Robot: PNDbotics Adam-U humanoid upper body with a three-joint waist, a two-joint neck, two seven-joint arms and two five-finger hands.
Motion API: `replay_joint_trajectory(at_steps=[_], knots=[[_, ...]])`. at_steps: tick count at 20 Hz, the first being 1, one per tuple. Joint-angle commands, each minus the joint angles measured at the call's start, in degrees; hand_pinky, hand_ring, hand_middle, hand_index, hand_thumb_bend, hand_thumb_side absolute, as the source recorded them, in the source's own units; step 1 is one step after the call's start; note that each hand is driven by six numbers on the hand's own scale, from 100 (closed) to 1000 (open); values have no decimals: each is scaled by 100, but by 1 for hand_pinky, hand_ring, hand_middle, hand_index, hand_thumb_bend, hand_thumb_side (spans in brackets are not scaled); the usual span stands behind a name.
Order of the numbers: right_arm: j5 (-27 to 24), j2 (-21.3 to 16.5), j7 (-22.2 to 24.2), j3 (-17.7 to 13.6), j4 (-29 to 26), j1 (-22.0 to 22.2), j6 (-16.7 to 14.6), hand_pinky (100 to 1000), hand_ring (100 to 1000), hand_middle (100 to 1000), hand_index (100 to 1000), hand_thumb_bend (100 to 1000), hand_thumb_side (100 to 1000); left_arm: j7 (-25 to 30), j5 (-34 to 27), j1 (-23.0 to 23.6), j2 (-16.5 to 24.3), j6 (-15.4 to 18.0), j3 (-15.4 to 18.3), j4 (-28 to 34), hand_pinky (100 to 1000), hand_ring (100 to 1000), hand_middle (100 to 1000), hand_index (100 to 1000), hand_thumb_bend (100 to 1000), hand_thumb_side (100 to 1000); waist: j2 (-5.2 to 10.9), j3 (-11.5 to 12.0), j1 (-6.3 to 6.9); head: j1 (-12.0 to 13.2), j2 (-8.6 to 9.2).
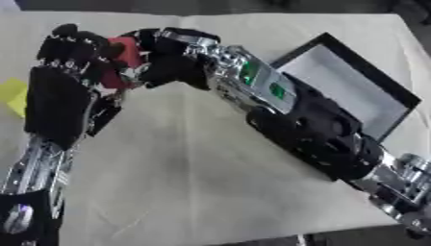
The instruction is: Pick up the objects with one hand, pass them to the other hand, and then place them into the box on the other side of the table.
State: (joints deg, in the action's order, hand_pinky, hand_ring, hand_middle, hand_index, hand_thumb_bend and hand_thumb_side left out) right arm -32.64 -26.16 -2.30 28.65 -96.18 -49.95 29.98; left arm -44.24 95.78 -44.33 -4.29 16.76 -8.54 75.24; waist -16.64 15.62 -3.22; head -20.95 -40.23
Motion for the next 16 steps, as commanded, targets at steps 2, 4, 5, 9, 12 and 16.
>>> replay_joint_trajectory(at_steps=[2, 4, 5, 9, 12, 16], knots=[[-138, -75, 34, -61, -171, -107, -62, 954, 764, 439, 755, 157, 100, -27, 4, -78, -24, -47, -8, 68, 788, 737, 720, 837, 709, 100, 97, -5, 28, -39, -32], [-180, -87, -3, -80, -168, -104, -79, 954, 763, 438, 753, 143, 100, -48, -10, -70, -24, -89, 7, 74, 819, 784, 776, 890, 757, 100, 101, -8, 28, -43, -34], [-191, -101, -21, -92, -175, -105, -92, 954, 764, 438, 753, 163, 100, -57, -18, -63, -23, -129, 23, 81, 824, 792, 784, 898, 801, 100, 103, -9, 28, -44, -36], [-211, -179, -77, -140, -201, -97, -124, 954, 764, 441, 755, 161, 100, 65, -25, -27, -10, -398, 129, 81, 831, 807, 800, 912, 864, 108, 119, -28, 34, -43, -50], [-219, -252, -96, -167, -217, -80, -136, 953, 765, 444, 755, 160, 100, 172, -72, 2, 22, -579, 221, 109, 829, 806, 800, 911, 841, 100, 140, -50, 44, -36, -76], [-219, -392, -119, -217, -229, -32, -140, 953, 767, 451, 757, 154, 100, 248, -237, 54, 187, -682, 326, 83, 821, 797, 788, 900, 786, 100, 193, -86, 73, -50, -114]])
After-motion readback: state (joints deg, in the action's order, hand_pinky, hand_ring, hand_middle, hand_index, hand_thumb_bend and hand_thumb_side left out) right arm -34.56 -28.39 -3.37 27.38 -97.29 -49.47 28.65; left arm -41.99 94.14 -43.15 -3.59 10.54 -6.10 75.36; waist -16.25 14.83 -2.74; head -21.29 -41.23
